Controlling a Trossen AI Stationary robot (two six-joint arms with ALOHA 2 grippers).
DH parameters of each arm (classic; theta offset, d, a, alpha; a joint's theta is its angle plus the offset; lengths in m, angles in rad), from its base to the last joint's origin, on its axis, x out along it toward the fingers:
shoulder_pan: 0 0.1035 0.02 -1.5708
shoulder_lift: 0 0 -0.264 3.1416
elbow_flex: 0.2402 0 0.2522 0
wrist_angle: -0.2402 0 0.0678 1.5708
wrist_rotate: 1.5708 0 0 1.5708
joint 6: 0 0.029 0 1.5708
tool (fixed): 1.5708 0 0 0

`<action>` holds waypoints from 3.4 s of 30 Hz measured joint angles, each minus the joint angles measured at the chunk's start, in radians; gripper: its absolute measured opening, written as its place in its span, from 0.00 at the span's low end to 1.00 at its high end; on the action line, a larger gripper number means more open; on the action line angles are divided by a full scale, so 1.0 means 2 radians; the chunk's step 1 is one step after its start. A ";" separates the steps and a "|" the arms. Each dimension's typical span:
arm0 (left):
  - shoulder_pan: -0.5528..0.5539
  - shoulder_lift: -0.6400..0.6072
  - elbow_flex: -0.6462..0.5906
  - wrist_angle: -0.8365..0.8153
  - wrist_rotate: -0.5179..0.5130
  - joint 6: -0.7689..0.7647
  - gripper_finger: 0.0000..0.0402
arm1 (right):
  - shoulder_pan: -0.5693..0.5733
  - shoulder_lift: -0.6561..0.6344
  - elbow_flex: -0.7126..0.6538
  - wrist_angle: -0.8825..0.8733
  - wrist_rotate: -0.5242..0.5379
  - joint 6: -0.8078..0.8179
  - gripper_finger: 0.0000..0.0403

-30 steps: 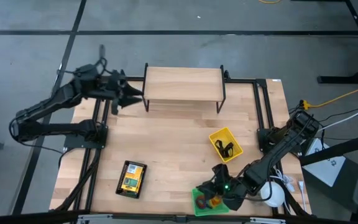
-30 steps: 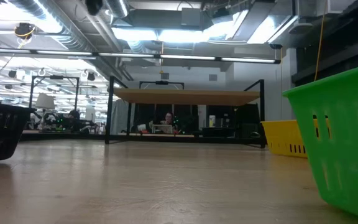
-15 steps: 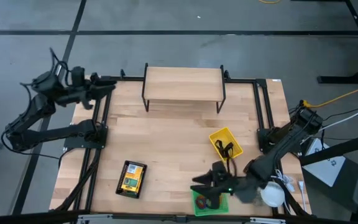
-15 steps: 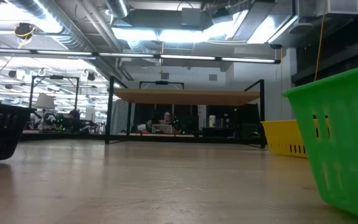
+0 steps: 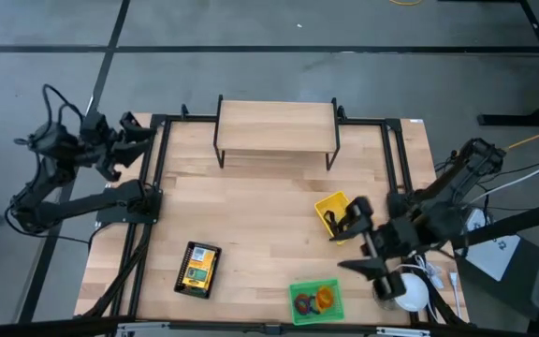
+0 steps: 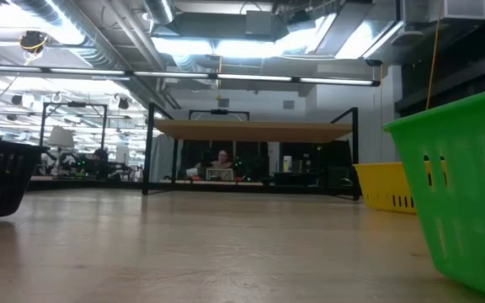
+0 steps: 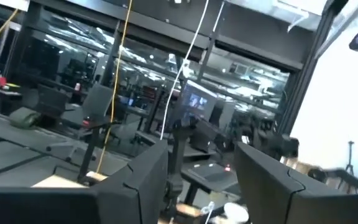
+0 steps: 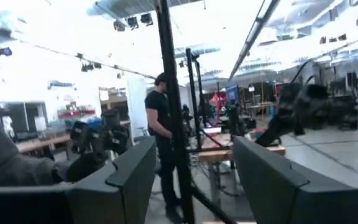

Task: Pick & Place Office Desk Supplies
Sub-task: Return to Home Position

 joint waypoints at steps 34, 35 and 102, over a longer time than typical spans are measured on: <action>0.001 -0.191 -0.292 0.009 -0.069 -0.011 0.45 | 0.027 -0.585 -0.563 0.107 -0.010 0.001 0.54; 0.001 -0.191 -0.305 0.021 -0.079 -0.012 0.45 | 0.027 -0.590 -0.562 0.101 -0.002 0.001 0.54; -0.159 -0.191 -0.462 0.147 -0.112 -0.079 0.48 | -0.134 -0.656 -0.561 -0.250 0.068 0.158 0.54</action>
